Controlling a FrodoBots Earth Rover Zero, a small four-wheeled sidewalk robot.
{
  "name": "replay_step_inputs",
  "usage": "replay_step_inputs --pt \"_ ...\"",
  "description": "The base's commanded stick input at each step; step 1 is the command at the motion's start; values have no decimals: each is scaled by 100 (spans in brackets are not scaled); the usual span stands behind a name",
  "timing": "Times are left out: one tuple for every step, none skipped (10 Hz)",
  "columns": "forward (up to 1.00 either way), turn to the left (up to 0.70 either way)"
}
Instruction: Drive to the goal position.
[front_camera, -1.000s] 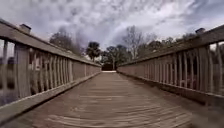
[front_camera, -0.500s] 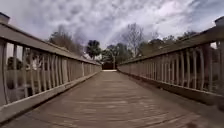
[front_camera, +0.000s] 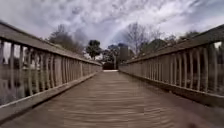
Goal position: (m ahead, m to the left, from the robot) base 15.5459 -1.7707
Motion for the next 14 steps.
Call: replay_step_inputs --pt "70 0" --pt "70 0" --pt "70 0" --pt "70 0" --pt "70 0" --pt "70 0" --pt "70 0" --pt "70 0" --pt "70 0" --pt "70 0" --pt "70 0" --pt "70 0" --pt "70 0" --pt "70 0"
